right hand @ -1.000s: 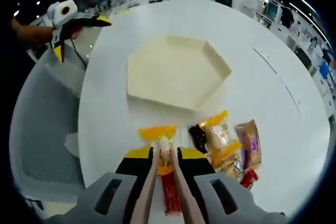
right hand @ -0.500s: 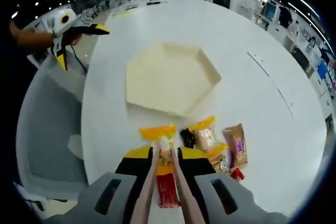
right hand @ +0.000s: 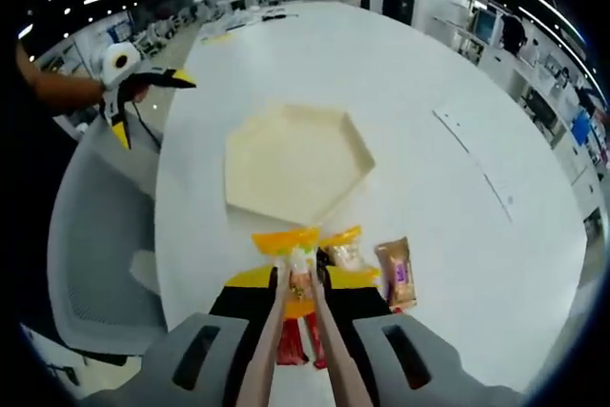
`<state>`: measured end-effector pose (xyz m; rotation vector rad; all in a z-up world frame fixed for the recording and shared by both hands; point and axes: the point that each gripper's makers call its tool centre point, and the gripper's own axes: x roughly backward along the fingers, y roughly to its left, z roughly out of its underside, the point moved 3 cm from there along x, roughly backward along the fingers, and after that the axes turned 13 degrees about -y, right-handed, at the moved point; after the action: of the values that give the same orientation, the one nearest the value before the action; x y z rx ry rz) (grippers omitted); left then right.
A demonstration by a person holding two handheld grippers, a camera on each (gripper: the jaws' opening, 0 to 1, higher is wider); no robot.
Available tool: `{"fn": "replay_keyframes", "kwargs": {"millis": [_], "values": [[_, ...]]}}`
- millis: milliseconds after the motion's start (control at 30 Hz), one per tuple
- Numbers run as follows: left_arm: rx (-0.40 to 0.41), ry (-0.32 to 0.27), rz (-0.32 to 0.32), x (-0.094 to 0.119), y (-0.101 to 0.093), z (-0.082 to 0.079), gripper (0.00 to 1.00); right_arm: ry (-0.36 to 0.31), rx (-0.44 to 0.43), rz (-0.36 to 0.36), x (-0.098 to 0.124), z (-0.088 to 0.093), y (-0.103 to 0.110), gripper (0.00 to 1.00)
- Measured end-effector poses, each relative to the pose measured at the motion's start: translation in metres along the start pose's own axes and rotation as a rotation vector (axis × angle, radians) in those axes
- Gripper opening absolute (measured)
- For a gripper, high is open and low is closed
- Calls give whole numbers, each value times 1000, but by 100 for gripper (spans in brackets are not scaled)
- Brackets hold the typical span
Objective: Place the target food into the container with the food tongs after gripping and lifting it, then release it inside without dropping or visibly crushing the food.
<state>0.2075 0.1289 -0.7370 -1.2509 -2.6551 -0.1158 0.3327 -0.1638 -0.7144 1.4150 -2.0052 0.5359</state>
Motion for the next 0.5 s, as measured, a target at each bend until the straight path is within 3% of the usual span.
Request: {"fn": "replay_keyframes", "kwargs": {"millis": [267, 500], "values": [[-3, 2, 10, -1, -1, 0, 88, 13, 29, 13, 10, -14, -6, 18], [-7, -5, 13, -1, -2, -1, 91, 18, 40, 16, 10, -14, -7, 18]]}}
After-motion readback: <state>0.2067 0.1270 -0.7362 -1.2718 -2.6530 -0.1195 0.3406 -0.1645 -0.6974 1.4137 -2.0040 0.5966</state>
